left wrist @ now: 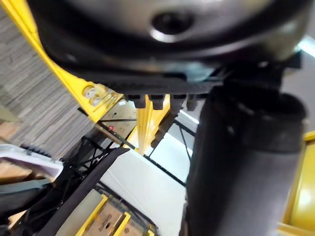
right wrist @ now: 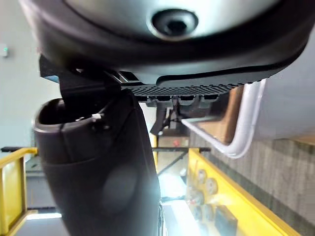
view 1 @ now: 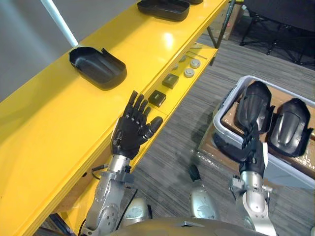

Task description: Walk over and take three plastic housings, then place them on the shelf

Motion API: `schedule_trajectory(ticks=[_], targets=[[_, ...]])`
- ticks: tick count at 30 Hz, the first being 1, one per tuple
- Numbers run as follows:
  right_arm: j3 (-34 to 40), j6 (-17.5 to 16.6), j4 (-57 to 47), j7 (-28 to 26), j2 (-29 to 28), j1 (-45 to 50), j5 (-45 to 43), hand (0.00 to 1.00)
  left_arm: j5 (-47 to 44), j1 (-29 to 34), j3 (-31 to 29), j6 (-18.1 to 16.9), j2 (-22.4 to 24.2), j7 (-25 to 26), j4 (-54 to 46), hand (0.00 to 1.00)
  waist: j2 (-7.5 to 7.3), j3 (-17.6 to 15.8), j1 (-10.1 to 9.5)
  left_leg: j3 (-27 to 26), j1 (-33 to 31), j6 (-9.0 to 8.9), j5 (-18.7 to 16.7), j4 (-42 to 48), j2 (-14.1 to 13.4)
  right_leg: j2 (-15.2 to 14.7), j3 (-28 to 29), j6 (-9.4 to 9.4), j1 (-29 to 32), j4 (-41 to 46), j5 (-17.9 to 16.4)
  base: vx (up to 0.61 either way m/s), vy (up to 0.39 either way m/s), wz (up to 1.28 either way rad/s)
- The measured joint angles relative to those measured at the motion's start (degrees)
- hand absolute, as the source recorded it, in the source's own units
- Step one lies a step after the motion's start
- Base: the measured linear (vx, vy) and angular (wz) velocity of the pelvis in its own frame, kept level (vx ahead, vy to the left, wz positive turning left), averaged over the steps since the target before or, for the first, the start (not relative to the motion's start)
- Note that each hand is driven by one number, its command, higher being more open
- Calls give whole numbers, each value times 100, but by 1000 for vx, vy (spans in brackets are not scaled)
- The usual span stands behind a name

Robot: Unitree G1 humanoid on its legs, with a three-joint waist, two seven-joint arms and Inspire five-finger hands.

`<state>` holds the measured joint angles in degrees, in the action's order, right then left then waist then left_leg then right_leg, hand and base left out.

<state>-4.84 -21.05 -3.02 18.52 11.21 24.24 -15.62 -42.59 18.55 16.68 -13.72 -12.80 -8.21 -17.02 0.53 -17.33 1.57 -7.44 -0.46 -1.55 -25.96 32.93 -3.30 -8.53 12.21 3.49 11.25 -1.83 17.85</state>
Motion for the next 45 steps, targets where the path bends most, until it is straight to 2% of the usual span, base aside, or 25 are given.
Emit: schedule_trajectory(ticks=[1,2,4,6,7,10,12,13,14,15,16,17,18,19,21,22,23,24,25,26,27,33,34,40,45], targets=[[-180,-105,-58,-133,-18,-110,-160,100,13,-14,-66,16,10,22,-24,100,17,-49,-45,-294,-148,63,96,-8,-205,-139,-850,-327,328,313,-762,-332,50,-98],[-272,-108,-61,-222,-12,-232,-163,100,13,-31,-101,16,19,50,-21,100,99,-89,-67,-416,-225,62,152,-15,-360,-169,-1203,-455,638,947,-913,-350,24,-91],[-675,-122,-59,-301,-12,-603,-148,100,10,-150,-147,25,10,54,-21,100,172,-96,-156,-534,-331,38,560,-336,-647,-405,-1756,-431,900,2838,-1313,-258,19,-49],[-964,-124,-46,-82,-17,-1005,-36,100,19,-285,-125,21,13,16,-23,100,153,-71,-273,-521,-500,-17,856,-520,-804,-747,-1965,-402,571,3473,-1859,-130,-106,-11],[-1103,-124,-13,27,-24,-1221,-24,100,18,-341,-147,16,14,9,-22,100,130,-52,-338,-521,-623,-61,973,-555,-896,-920,-2030,-368,365,3596,-2020,-162,-229,-20],[-1350,-84,59,347,-126,-1747,413,100,16,-450,-200,34,10,7,14,100,75,-6,-575,-551,-1010,-385,1293,-559,-1226,-1456,-2215,-354,-432,3267,-2015,-157,-365,-38],[-1376,-65,115,397,-249,-1775,625,100,-57,-480,-223,99,-10,-10,15,100,-34,63,-611,-563,-1258,-626,1428,-431,-1456,-1504,-2359,-206,-908,2500,-1677,-159,-474,-45],[-1355,-56,182,445,-271,-1759,608,100,-257,-526,-223,251,-18,-32,36,100,-88,104,-602,-533,-1348,-857,1564,-450,-1596,-1372,-2483,318,-1027,2273,-2030,-166,-534,-42],[-1245,-11,338,453,-216,-1696,589,100,-401,-465,-184,403,105,-30,46,100,-39,131,-540,-480,-1263,-1001,1796,-704,-1790,-1215,-2645,782,-1005,2358,-2346,-151,-526,-31],[-1135,46,345,450,-189,-1622,585,100,-486,-441,-102,474,157,-30,49,100,-21,141,-469,-444,-1179,-1031,1956,-882,-1840,-1160,-2699,931,-1012,2436,-2479,-142,-600,-5],[-899,84,402,427,-104,-1366,584,100,-518,-376,62,632,274,-34,49,100,38,144,-312,-367,-977,-984,2332,-1277,-1907,-1074,-2797,995,-986,2750,-2666,-83,-456,12],[-673,107,562,369,74,-1218,584,100,-652,-287,112,751,451,-63,62,100,210,103,-117,-298,-832,-853,2688,-1452,-2089,-1022,-2810,963,-643,3417,-2880,-109,-429,-1],[-598,121,600,337,125,-1124,586,100,-723,-249,102,764,490,-98,70,100,176,121,-128,-367,-771,-816,2826,-1422,-2102,-1018,-2841,818,-616,3246,-2980,-176,-428,-37],[-487,125,595,288,174,-878,584,100,-880,-180,31,774,456,-219,120,100,44,167,-126,-417,-670,-657,2982,-1315,-2054,-1054,-2946,811,-847,2767,-3200,-187,-403,-47],[-179,131,634,170,450,-612,449,100,-910,-100,103,795,618,-419,291,100,297,258,-39,-262,-656,-730,2902,-1309,-1916,-1012,-2866,669,-790,2694,-3177,-108,-251,-47],[-15,137,643,112,515,-557,305,100,-912,22,119,795,613,-614,232,100,409,327,-42,-229,-615,-751,2593,-1286,-1560,-981,-2696,628,-712,2495,-3036,-23,-27,-50],[42,137,668,81,512,-548,253,100,-913,66,118,795,608,-678,196,100,454,356,-46,-194,-618,-727,2418,-1251,-1390,-950,-2611,603,-698,2366,-2952,-27,-21,-69],[75,167,714,20,503,-544,92,100,-917,153,110,791,607,-732,56,100,495,382,-111,-143,-603,-671,2048,-1172,-1033,-884,-2457,584,-678,2103,-2759,-14,12,-66],[75,176,736,-114,480,-536,-53,100,-917,174,109,761,605,-736,-18,100,505,389,-195,-109,-595,-544,1813,-1275,-785,-819,-2373,571,-664,1884,-2581,-11,37,-66],[61,180,739,-210,461,-537,-155,100,-917,170,103,747,597,-728,-28,100,494,406,-240,-117,-560,-417,1749,-1433,-706,-790,-2310,578,-623,1835,-2500,-4,39,-60],[-6,183,738,-348,432,-555,-328,100,-917,178,75,744,587,-718,-31,100,503,491,-318,-101,-396,-422,1737,-1822,-620,-729,-2198,602,-483,1758,-2380,-5,37,-49],[-494,183,759,-247,-181,-717,-328,100,-548,122,43,766,394,-593,-23,100,-33,657,-431,-536,-307,-471,1823,-2116,-409,-801,-2180,617,-555,718,-1501,-16,89,-41],[-490,186,760,-416,-297,-711,-293,100,-399,-123,-193,651,403,73,79,100,-276,748,-435,-331,-544,-421,1460,-1517,-358,-822,-2366,650,-753,366,-1255,-6,13,-3],[-474,187,765,-430,-295,-710,-294,100,-377,-122,-211,648,406,102,79,100,-277,747,-425,-341,-534,-422,1461,-1516,-359,-821,-2364,655,-754,362,-1251,0,0,-1],[-22,316,937,-706,-292,-769,-568,100,345,-85,-672,607,617,537,79,100,-267,751,-324,-420,-473,-430,1471,-1521,-406,-755,-2370,652,-921,63,-1099,-9,-7,-5]])
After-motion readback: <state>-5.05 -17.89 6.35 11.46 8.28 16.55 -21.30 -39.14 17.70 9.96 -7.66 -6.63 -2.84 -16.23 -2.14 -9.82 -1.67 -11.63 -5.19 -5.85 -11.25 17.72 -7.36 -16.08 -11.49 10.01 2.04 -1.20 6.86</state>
